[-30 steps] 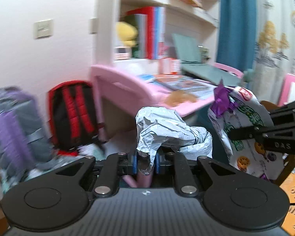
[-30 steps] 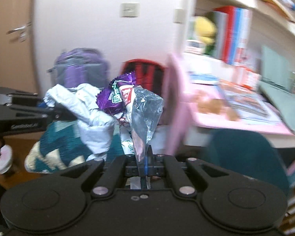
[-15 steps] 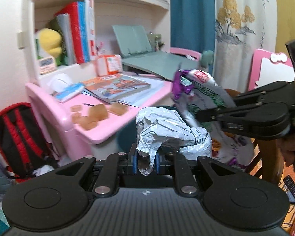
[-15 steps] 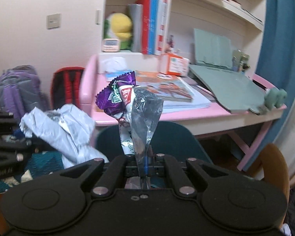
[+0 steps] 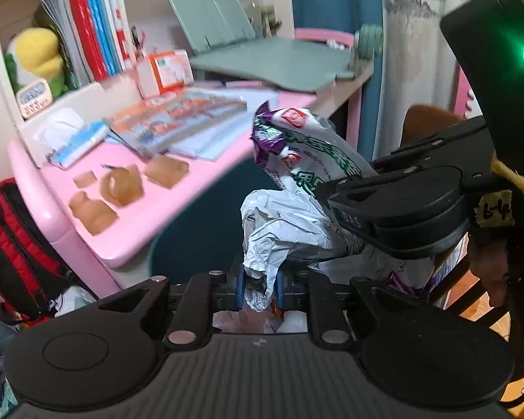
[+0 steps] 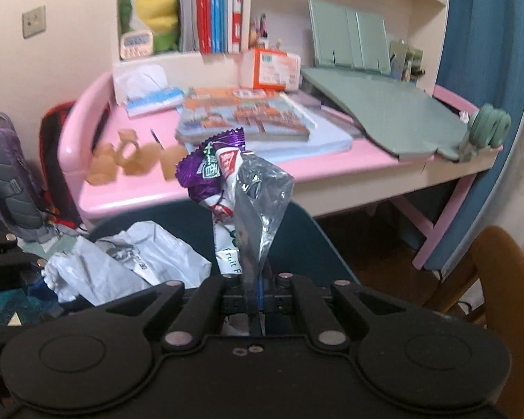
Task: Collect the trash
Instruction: 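Carry the tissue and snack bag with both tools to the teal bin, then open both tools to drop the tissue and snack bag into the bin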
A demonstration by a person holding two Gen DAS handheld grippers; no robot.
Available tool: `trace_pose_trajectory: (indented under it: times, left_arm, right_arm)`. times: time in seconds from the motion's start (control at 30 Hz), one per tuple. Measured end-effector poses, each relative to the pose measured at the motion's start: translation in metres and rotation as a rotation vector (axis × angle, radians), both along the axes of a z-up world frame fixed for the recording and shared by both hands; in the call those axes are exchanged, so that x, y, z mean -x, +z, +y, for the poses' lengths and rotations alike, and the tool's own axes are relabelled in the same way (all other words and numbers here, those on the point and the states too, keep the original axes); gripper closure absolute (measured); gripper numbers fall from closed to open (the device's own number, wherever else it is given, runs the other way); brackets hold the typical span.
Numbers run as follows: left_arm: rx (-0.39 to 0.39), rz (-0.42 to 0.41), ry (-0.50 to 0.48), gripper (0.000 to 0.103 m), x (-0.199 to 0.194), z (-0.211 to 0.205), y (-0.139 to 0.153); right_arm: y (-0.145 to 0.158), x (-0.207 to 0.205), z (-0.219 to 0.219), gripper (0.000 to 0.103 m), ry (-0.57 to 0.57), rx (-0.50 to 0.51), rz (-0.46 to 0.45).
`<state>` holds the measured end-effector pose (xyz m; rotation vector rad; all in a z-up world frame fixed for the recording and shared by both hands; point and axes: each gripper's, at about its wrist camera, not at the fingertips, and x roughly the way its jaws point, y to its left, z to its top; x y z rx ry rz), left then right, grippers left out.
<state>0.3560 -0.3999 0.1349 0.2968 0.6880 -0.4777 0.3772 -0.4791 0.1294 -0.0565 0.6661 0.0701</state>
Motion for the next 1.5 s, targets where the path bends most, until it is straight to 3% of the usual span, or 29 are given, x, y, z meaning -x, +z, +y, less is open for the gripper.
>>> trace_pose_trajectory:
  times: [0.33, 0.57, 0.87, 0.93, 0.97, 1.33, 1.5]
  left_arm:
    - [-0.056, 0.121, 0.006, 0.087, -0.025, -0.011, -0.040]
    - [-0.068, 0.119, -0.003, 0.086, -0.022, -0.017, -0.047]
    - [-0.020, 0.108, -0.001, 0.069, -0.010, -0.014, -0.040]
    - [-0.001, 0.102, 0.010, 0.042, -0.006, -0.010, -0.036]
    - [0.008, 0.089, 0.015, 0.038, -0.002, -0.008, -0.034]
    - [0.091, 0.034, 0.022, 0.038, 0.033, 0.020, -0.001]
    - [0.138, 0.003, 0.027, 0.038, 0.052, 0.038, 0.012]
  right_arm:
    - [-0.037, -0.009, -0.003, 0.093, 0.016, 0.004, 0.132]
    - [-0.042, -0.004, -0.005, 0.076, -0.006, -0.007, 0.144]
    - [-0.023, 0.024, -0.011, 0.072, -0.023, -0.043, 0.100]
    - [-0.016, 0.033, -0.014, 0.072, -0.024, -0.064, 0.084]
    - [-0.013, 0.038, -0.014, 0.072, -0.023, -0.071, 0.074]
    - [0.025, 0.101, -0.012, 0.068, -0.011, -0.083, -0.049]
    - [0.035, 0.133, -0.002, 0.059, -0.006, -0.055, -0.118]
